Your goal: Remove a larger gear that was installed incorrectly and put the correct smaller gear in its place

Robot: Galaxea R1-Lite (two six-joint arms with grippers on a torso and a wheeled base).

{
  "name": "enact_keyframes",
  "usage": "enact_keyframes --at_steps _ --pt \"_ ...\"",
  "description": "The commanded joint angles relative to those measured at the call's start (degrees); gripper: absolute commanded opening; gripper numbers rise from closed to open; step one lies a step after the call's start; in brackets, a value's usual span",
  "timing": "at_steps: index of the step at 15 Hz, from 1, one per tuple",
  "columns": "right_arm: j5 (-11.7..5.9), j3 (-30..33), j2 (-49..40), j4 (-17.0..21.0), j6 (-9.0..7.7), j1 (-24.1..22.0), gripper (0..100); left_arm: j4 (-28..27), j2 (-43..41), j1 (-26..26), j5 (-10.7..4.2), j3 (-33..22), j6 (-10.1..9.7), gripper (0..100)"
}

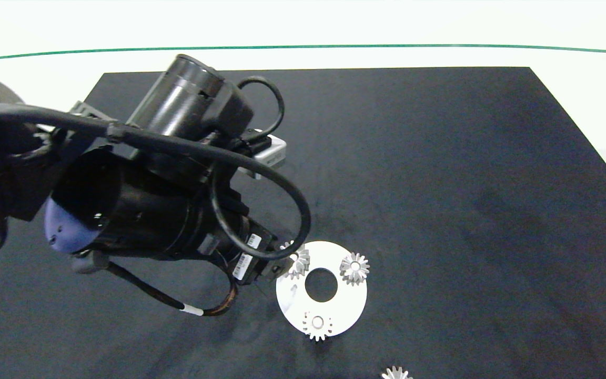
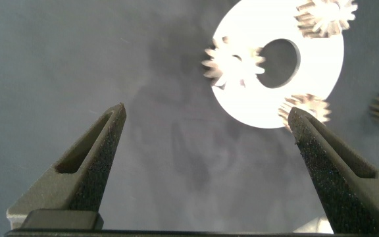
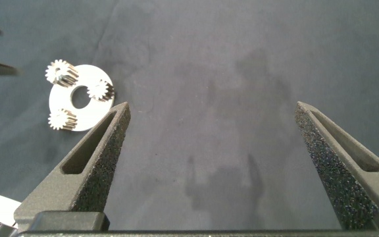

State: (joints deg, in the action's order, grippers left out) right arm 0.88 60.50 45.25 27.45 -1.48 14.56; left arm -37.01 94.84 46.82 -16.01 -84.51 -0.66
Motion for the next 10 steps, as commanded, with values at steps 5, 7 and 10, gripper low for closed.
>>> enact_keyframes --at_steps 5,7,10 --pt "0.09 0.0 -1.5 0.1 -0.11 0.0 100 -1.0 9.5 5.0 -4.74 -5.1 -2.77 100" --pt "0.09 0.0 -1.5 0.1 -0.11 0.0 100 3.1 11.6 5.7 -4.74 -5.1 -3.38 100" --pt "0.09 0.0 -1.5 0.1 -0.11 0.0 100 4.3 12.5 6.8 -4.74 -5.1 -2.15 100"
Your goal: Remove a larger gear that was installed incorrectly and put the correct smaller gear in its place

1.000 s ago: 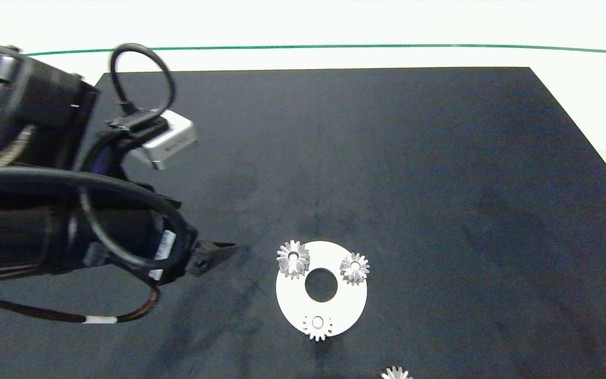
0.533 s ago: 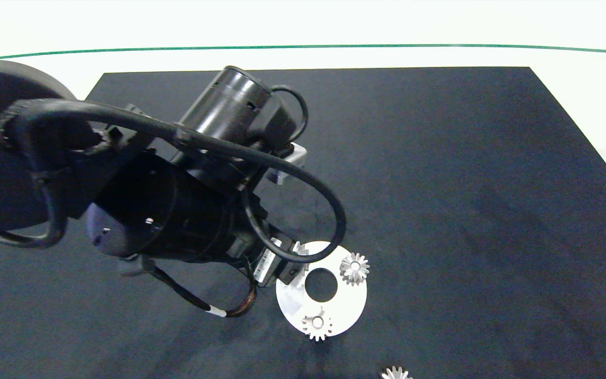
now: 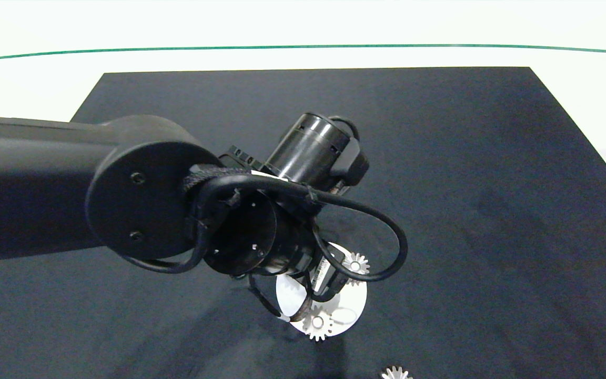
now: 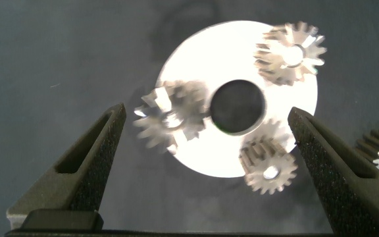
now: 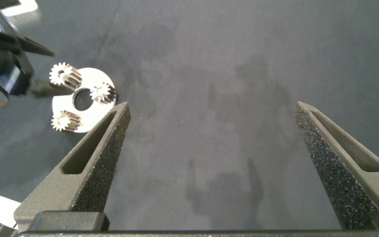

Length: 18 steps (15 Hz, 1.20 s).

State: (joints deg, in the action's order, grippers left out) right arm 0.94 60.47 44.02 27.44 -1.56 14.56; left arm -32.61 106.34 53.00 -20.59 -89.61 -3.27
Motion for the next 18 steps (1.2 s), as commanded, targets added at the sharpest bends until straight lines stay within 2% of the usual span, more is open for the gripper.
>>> enact_keyframes --at_steps 1,7,13,18 --pt "0.12 0.0 -0.3 0.2 -0.02 0.0 100 -0.1 0.9 0.4 -0.15 0.1 0.72 100" --pt "0.73 -0.2 -0.4 0.2 -0.02 0.0 100 0.0 0.9 -3.8 -0.24 0.7 3.71 100" --pt "0.73 -0.2 -1.0 0.2 -0.11 0.0 100 0.0 1.9 -3.7 -0.24 1.7 3.35 100" --pt "0.91 -0.2 -1.0 0.2 -0.11 0.0 100 0.3 3.5 -3.6 -0.24 1.0 3.62 90"
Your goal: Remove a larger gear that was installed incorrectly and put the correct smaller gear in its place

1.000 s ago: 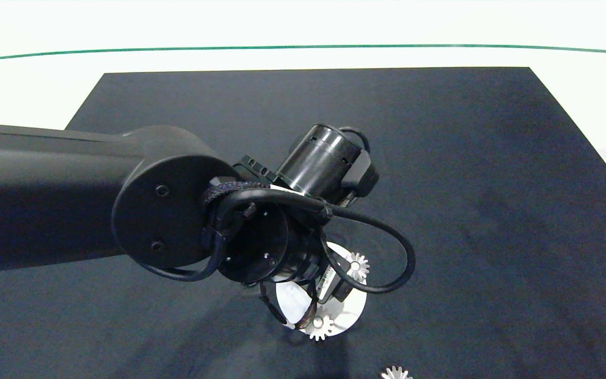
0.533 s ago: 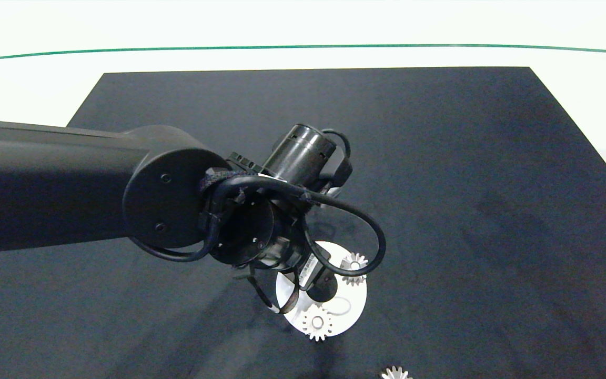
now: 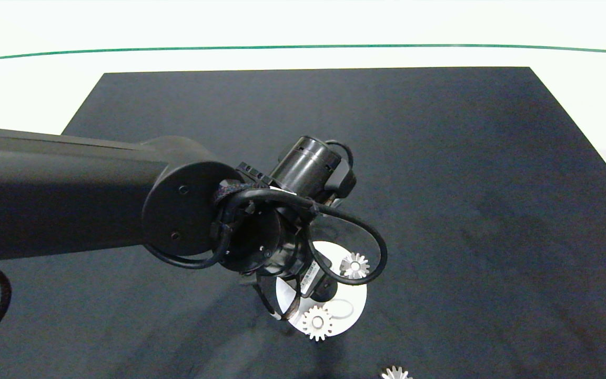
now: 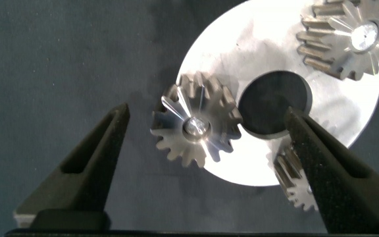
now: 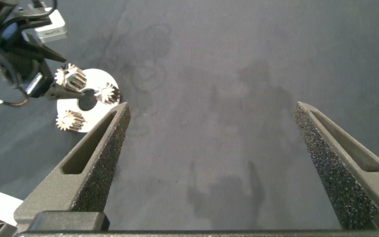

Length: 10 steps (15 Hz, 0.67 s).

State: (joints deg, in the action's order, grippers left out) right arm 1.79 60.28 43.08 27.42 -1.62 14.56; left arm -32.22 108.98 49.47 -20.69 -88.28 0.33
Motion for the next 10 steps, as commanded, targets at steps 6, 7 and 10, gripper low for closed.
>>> enact_keyframes --at_steps 6,7,10 --pt "0.23 0.0 -0.1 0.2 -0.05 0.0 100 -0.2 1.5 -0.2 -0.14 -0.9 0.20 78" --pt "0.23 0.0 -0.1 0.2 -0.05 0.0 100 -0.2 1.6 -0.3 -0.05 -0.9 0.20 77" --pt "0.32 0.0 -0.2 0.2 -0.05 0.1 100 -0.2 2.1 -0.4 -0.05 -0.9 0.29 71"
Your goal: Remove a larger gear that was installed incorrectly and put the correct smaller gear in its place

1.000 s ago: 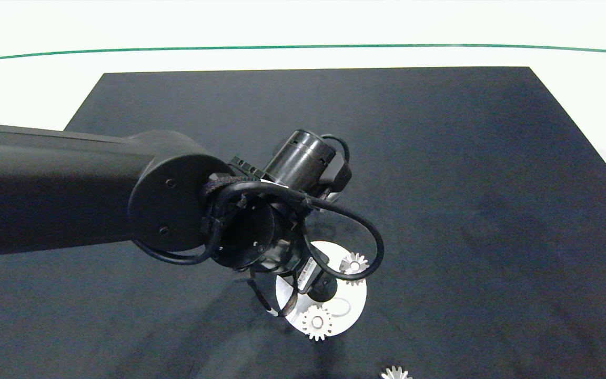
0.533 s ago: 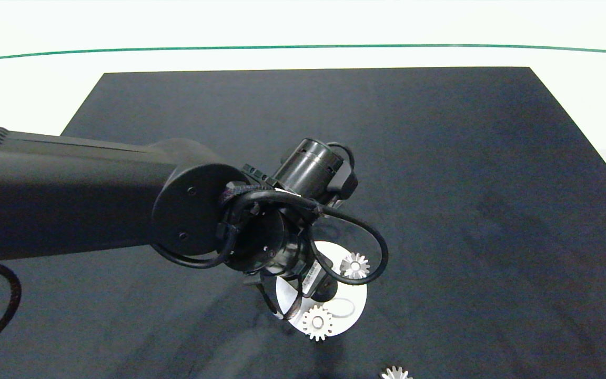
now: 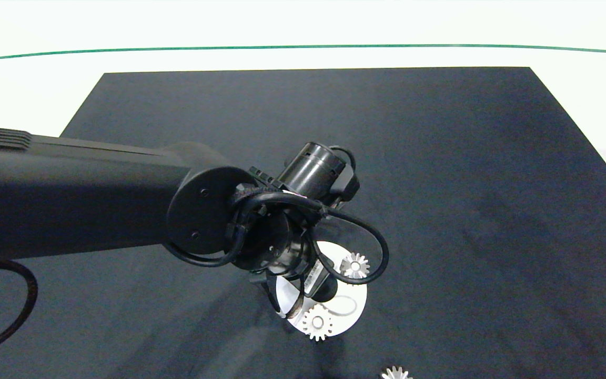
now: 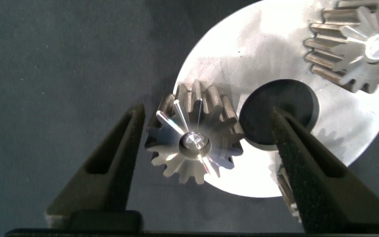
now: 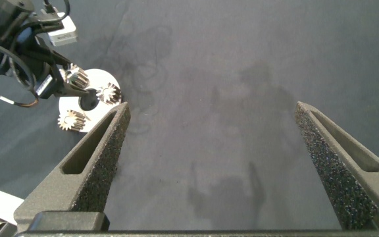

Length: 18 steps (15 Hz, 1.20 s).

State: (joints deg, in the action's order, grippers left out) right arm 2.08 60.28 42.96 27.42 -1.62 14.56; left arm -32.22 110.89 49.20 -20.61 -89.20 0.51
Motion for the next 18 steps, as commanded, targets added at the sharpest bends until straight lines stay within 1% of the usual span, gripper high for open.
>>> enact_keyframes --at_steps 1,3,16,17,18 --pt "0.02 0.0 -0.1 0.2 -0.05 0.0 100 -0.2 0.2 -0.2 -0.13 -0.1 0.37 68" --pt "0.02 0.0 -0.1 0.2 -0.05 0.1 100 -0.2 0.2 -0.3 -0.13 -0.1 0.45 65" --pt "0.02 0.0 -0.2 -0.2 -0.14 0.1 100 -0.4 0.1 -0.3 -0.13 -0.3 0.81 38" --pt "0.02 0.0 -0.2 -0.2 -0.05 0.1 100 -0.4 0.0 -0.3 -0.13 -0.4 0.89 36" --pt "0.02 0.0 -0.3 -0.2 -0.05 0.1 100 -0.4 -0.2 -0.3 -0.13 -0.8 1.51 35"
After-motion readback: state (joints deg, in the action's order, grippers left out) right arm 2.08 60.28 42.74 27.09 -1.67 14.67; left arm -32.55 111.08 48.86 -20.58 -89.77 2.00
